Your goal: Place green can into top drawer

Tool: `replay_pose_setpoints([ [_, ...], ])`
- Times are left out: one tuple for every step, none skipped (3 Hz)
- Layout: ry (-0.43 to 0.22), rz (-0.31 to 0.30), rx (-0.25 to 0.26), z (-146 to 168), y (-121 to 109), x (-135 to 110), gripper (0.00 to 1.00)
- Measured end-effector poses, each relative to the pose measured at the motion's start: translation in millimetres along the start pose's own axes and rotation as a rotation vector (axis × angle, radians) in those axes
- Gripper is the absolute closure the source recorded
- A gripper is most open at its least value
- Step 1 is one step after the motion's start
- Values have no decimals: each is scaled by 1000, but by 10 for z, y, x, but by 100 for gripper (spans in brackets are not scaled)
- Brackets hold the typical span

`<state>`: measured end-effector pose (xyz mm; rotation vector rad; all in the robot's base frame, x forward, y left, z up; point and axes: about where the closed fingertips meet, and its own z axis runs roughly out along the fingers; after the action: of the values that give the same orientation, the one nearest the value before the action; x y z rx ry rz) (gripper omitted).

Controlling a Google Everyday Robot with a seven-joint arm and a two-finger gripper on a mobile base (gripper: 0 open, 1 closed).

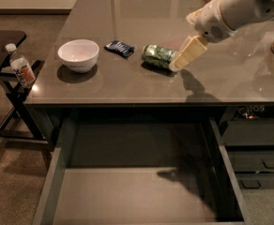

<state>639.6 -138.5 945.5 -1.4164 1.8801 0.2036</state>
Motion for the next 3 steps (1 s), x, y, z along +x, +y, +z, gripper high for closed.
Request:
replay_pose_setpoints([
  [-20,22,-32,320,-114,83,0],
  [-34,37,-54,550,-217,92,0],
  [-41,57,-72,732,-269,93,0],
])
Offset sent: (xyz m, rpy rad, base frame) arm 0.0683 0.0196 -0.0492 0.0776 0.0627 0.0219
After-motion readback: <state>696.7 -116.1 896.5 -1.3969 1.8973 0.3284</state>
